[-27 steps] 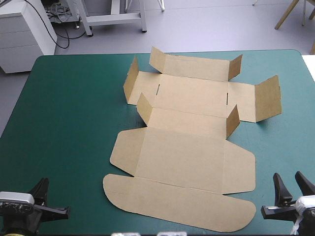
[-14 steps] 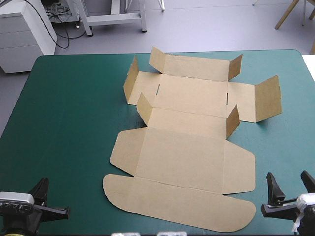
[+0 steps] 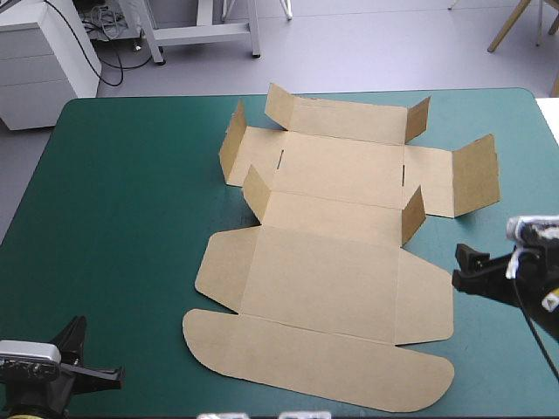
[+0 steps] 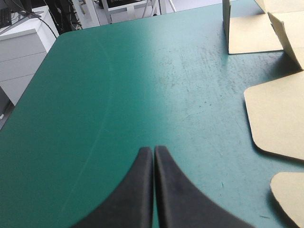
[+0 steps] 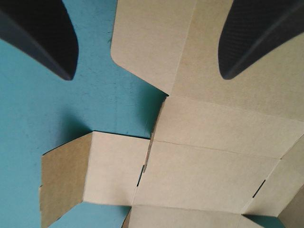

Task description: Fold the box

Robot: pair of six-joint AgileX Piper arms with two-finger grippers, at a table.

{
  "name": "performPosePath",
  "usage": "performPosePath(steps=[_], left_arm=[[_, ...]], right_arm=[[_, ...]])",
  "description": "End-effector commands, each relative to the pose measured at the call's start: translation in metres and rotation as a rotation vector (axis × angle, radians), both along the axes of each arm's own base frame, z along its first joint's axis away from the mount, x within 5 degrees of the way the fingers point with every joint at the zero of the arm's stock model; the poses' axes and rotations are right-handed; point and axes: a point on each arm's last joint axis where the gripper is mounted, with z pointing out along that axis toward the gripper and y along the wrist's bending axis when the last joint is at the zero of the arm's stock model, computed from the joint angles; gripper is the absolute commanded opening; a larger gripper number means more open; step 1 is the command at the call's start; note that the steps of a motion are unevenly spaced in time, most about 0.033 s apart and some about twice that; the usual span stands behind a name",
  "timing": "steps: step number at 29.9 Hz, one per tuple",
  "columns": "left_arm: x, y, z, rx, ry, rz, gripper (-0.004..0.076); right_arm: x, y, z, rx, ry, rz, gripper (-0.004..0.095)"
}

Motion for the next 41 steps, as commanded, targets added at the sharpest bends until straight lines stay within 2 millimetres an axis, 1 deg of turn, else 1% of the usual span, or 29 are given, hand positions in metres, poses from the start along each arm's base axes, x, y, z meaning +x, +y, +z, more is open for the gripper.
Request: performPosePath(steps=[1,5,8,13,16,19,23,25,28,32,36,39,41], left_arm=[[-0.004,-0.001,0.014,-0.013,-0.115,-0.01,-0.001],[-0.004,-0.001,0.014,-0.013,-0.115,-0.01,-0.001],[-0.004,-0.001,0.014,-0.013,-0.115,-0.01,-0.001],[-0.004,-0.001,0.014,-0.017,-0.114,-0.009,-0.001],[-0.004,-0.001,0.014,-0.017,-0.114,-0.009,-0.001],[-0.004,-0.001,0.014,-0.019,-0.114,-0.009,-0.001],[-0.004,-0.001,0.014,-0.017,-0.114,-0.009,-0.001],[-0.004,-0.001,0.014,-0.017,-0.114,-0.009,-0.001],[-0.004,-0.001,0.014,-0.017,-0.114,-0.009,-0.001],[-0.004,-0.001,0.014,-0.017,-0.114,-0.009,-0.001],[-0.004,-0.001,0.014,-0.017,-0.114,-0.009,-0.001],[-0.004,-0.001,0.014,-0.017,-0.114,-0.009,-0.001],[-0.004,-0.001,0.014,-0.017,-0.114,-0.009,-0.001]], right_arm=[[0.037,0.004,0.023,0.034,0.027,0.036,0.0744],[0.079,0.01,0.028,0.082,0.101,0.099,0.0744],[0.109,0.011,0.022,0.093,0.177,0.112,0.0743],[0.161,0.012,-0.002,0.106,0.355,0.121,0.0743],[0.187,0.012,-0.015,0.115,0.433,0.121,0.0742],[0.209,0.015,-0.029,0.103,0.483,0.126,0.0742],[0.233,0.021,-0.048,0.091,0.554,0.147,0.0742],[0.243,0.025,-0.06,0.07,0.605,0.162,0.0743],[0.252,0.031,-0.077,0.042,0.682,0.183,0.0744],[0.259,0.032,-0.095,0.034,0.755,0.188,0.0744],[0.261,0.031,-0.1,0.025,0.768,0.186,0.0744],[0.262,0.031,-0.1,0.025,0.762,0.185,0.0741],[0.263,0.03,-0.102,0.026,0.769,0.174,0.0716]])
